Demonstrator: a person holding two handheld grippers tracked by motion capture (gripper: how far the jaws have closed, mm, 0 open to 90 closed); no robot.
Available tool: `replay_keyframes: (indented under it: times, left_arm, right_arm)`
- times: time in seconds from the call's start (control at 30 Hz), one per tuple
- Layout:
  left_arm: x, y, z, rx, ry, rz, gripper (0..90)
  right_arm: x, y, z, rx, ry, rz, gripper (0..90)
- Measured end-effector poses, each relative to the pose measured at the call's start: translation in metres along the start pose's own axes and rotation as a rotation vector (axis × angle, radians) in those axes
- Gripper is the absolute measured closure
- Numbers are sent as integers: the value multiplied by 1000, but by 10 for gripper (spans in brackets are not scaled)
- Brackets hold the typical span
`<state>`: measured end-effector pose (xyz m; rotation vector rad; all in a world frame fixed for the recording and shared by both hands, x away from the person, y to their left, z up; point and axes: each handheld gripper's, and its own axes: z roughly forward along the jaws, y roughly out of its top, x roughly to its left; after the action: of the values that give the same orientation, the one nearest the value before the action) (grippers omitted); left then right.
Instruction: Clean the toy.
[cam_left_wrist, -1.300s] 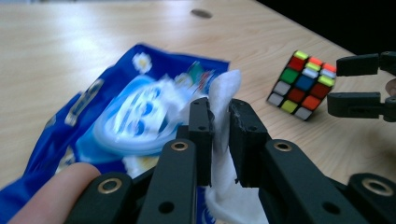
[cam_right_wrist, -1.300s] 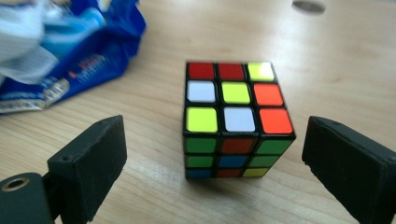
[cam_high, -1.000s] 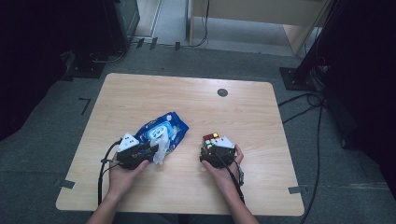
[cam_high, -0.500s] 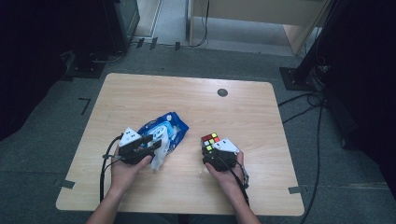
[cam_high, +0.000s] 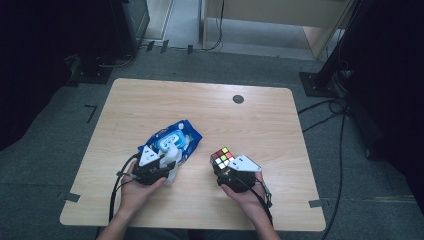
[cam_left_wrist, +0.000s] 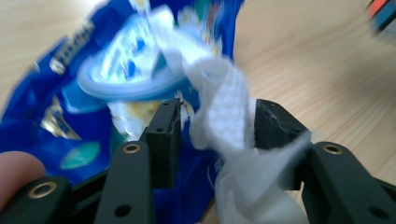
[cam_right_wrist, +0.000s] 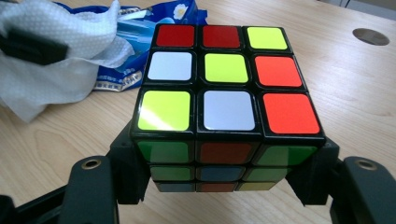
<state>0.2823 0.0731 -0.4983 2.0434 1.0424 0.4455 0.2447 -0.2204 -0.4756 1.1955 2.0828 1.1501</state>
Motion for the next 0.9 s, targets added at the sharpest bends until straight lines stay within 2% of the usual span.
replay_keyframes:
  times: [0.07, 0.1, 0.17, 0.23, 0.27, 0.3, 0.37, 0.5, 0.57, 0.63, 0.73, 0.83, 0.9]
  left_arm:
    - [-3, -1, 0, 9, 45, 26, 635]
    - [-3, 0, 0, 7, 57, 39, 719]
    - [-1, 0, -6, -28, 52, 39, 868]
    - [-2, 3, -15, -77, 48, 52, 896]
    - [-3, 5, -19, -112, 31, 47, 898]
    - [-5, 7, -24, -158, -15, 39, 898]
    - [-11, 12, -35, -260, -113, 57, 898]
    - [-31, 24, -45, -362, -232, 64, 897]
    - [-39, 27, -44, -367, -257, 71, 896]
    - [-46, 29, -42, -363, -278, 75, 896]
    - [-54, 29, -37, -337, -292, 94, 895]
    - [-63, 29, -32, -313, -345, 113, 895]
    - [-73, 29, -30, -293, -375, 152, 892]
  right_arm:
    - [1, 0, 0, 1, 14, -3, 342]
    - [2, 0, 0, 1, 18, -9, 342]
    - [4, 0, 0, 2, 27, -19, 342]
    - [7, 1, 0, 0, 41, -32, 342]
    - [9, 1, 0, -2, 47, -38, 342]
    - [11, 2, 0, -5, 57, -43, 342]
    - [14, 4, 0, -10, 76, -57, 342]
    - [25, 6, 1, -9, 106, -87, 342]
    - [33, 6, 3, -3, 122, -115, 342]
    - [39, 6, 6, 7, 126, -123, 342]
    - [50, 6, 10, 23, 142, -145, 342]
    - [58, 6, 12, 32, 153, -168, 342]
    - [61, 7, 15, 36, 158, -177, 342]
